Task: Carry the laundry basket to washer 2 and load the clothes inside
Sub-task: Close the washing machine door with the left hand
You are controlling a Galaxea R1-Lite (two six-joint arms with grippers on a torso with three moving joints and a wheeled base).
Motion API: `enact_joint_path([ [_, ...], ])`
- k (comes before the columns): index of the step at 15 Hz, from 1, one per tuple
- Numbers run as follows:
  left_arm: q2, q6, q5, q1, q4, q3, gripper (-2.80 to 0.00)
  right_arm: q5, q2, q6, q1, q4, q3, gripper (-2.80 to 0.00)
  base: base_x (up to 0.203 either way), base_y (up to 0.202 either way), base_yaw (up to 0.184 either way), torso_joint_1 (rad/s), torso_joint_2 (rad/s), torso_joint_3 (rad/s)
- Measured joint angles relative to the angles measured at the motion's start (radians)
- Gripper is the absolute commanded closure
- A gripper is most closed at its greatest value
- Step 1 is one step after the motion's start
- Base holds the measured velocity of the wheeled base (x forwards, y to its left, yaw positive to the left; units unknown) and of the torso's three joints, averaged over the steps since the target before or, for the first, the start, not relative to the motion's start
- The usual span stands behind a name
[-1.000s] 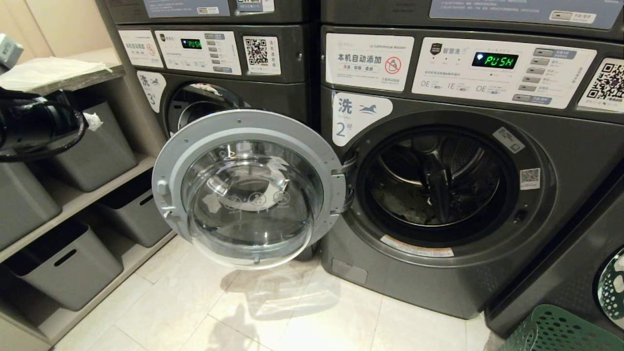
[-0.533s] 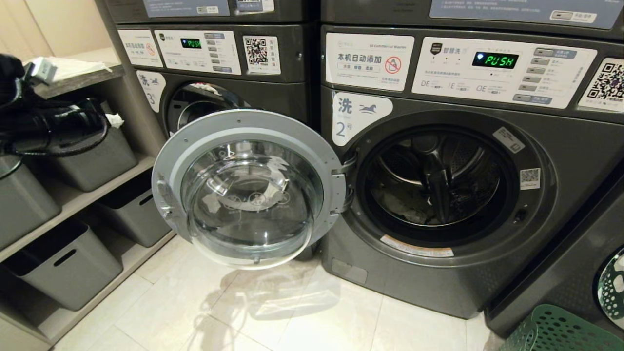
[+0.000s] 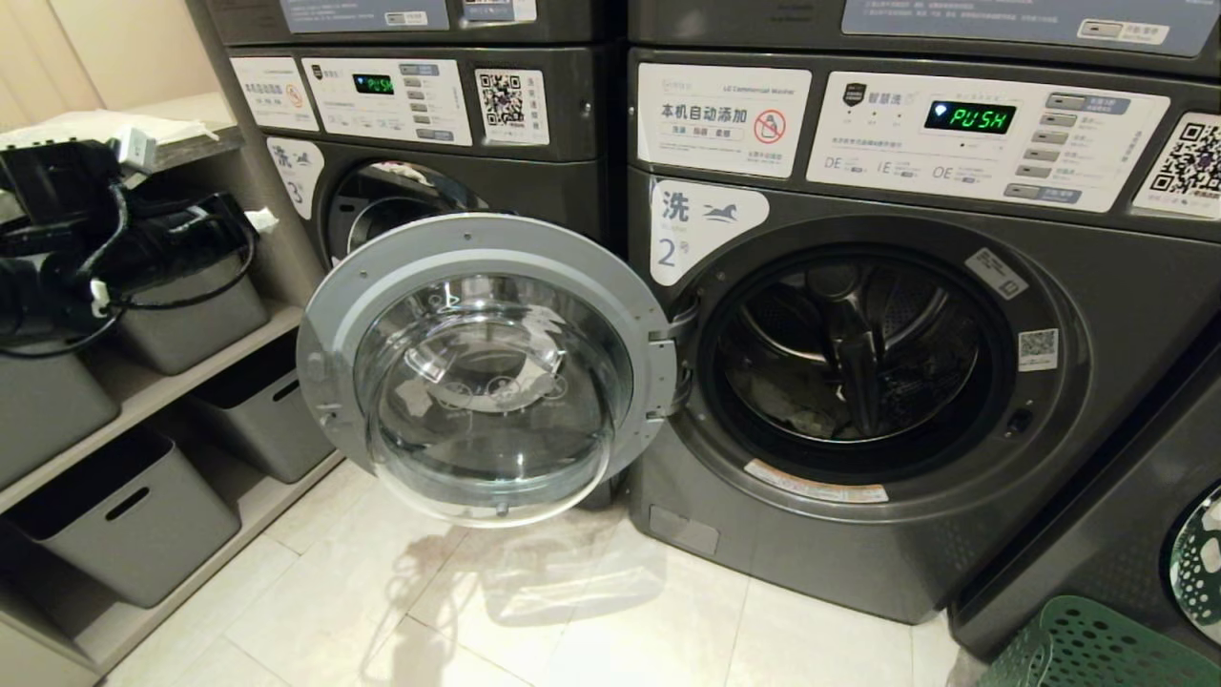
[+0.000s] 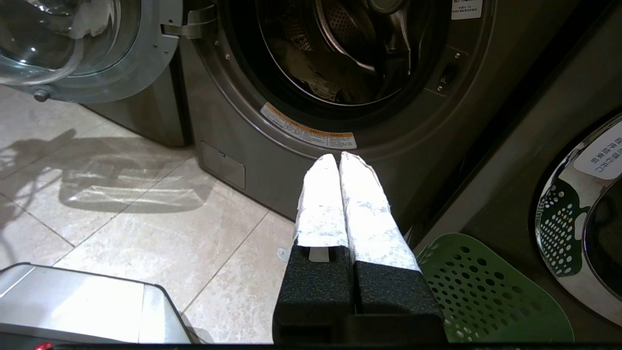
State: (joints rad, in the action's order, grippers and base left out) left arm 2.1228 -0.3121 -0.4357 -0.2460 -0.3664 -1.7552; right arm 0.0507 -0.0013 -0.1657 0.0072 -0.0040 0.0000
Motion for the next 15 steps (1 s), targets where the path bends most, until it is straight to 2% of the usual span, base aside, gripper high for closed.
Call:
enact_joint_path([
  [4,0.055,0.003,0.0,0.047,-0.006,-0.012,0.0,0.0,0.0,0.0,0.0,0.0,0.0,0.0,0.0,0.0,0.0,0.0,0.0,0.0],
  [6,0.077,0.027,0.001,0.065,-0.006,-0.019,0.0,0.0,0.0,0.0,0.0,0.0,0.0,0.0,0.0,0.0,0.0,0.0,0.0,0.0],
  [8,0.095,0.046,0.002,0.066,-0.006,-0.03,0.0,0.0,0.0,0.0,0.0,0.0,0.0,0.0,0.0,0.0,0.0,0.0,0.0,0.0],
  [15,0.179,0.036,-0.01,0.066,0.003,-0.161,0.0,0.0,0.0,0.0,0.0,0.0,0.0,0.0,0.0,0.0,0.0,0.0,0.0,0.0],
])
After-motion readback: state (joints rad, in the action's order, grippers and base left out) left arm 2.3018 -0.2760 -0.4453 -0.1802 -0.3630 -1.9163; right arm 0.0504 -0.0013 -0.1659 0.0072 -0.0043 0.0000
